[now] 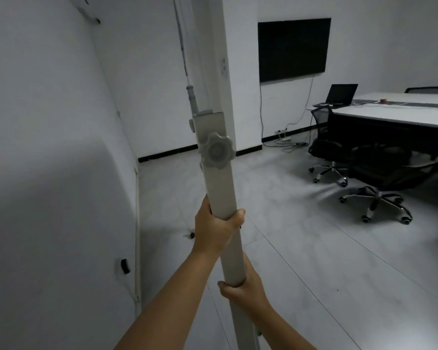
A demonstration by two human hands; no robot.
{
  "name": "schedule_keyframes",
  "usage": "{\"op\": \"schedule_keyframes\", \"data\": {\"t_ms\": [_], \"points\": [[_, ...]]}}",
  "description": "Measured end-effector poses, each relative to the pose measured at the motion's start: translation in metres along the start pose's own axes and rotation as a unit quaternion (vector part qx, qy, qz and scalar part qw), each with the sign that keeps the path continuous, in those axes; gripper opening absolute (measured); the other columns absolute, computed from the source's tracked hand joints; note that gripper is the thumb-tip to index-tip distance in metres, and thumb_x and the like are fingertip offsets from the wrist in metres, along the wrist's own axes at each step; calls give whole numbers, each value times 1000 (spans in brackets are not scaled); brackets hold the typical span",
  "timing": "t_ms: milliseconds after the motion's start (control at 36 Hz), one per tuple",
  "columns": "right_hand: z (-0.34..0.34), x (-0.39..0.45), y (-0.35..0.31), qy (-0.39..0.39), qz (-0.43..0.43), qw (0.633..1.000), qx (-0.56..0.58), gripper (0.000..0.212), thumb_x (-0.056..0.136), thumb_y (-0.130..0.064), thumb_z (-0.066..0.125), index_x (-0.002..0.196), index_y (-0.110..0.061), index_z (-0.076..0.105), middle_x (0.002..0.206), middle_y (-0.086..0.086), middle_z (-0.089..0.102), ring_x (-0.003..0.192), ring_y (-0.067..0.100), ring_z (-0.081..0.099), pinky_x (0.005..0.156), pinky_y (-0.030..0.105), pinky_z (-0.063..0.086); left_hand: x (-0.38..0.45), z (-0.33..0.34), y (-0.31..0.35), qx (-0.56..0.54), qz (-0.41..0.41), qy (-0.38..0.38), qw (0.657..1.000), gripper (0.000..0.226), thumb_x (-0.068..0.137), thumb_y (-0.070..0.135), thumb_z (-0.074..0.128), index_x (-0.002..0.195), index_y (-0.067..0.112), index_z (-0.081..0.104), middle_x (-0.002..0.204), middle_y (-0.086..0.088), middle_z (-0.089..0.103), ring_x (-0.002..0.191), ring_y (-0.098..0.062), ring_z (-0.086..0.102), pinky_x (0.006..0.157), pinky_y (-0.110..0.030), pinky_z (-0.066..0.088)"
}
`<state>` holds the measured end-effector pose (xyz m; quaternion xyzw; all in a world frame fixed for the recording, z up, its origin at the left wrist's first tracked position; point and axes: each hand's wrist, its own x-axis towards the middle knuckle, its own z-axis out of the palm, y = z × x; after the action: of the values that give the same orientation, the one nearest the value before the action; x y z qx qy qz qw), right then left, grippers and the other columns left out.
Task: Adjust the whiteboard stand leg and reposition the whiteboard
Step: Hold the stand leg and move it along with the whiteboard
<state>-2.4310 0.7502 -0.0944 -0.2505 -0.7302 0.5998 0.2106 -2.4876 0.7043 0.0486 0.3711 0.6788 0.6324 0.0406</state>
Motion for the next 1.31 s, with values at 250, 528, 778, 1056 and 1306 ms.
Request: {"op": "schedule_keyframes", "data": {"t_ms": [250,528,778,1056,1306], "points": [[29,142,-1,15,1,999,46,102,46,-32,61,141,-30,26,105,-8,61,83,10,61,64,18,50,128,-9,-65,3,10,4,1000,38,70,7,71,70,32,42,68,5,50,61,-9,51,44,-6,43],[58,314,-2,-6,-9,999,51,104,47,-24,62,143,-26,23,124,-1,55,87,8,59,58,13,51,281,-19,-128,-22,-30,26,999,35,68,10,74,71,30,46,68,6,56,60,-5,58,46,-10,46],[80,471,2,20,-11,998,60,102,44,-29,62,141,-33,28,123,-3,58,94,9,60,64,17,50,442,-22,-167,-54,4,106,993,39,68,18,74,97,24,49,80,10,56,69,-5,54,44,1,41],[105,645,-16,42,26,998,32,93,54,-31,68,139,-21,34,121,0,58,92,3,58,62,9,48,613,-29,-251,-37,9,97,995,24,71,13,69,74,24,48,67,8,51,59,-6,49,41,-1,39],[131,781,-31,91,65,991,76,78,58,-15,70,130,-21,42,100,-4,60,89,15,60,60,13,49,746,-34,-317,-35,24,85,996,24,69,11,69,74,20,48,63,5,50,54,-10,48,39,-6,39]]}}
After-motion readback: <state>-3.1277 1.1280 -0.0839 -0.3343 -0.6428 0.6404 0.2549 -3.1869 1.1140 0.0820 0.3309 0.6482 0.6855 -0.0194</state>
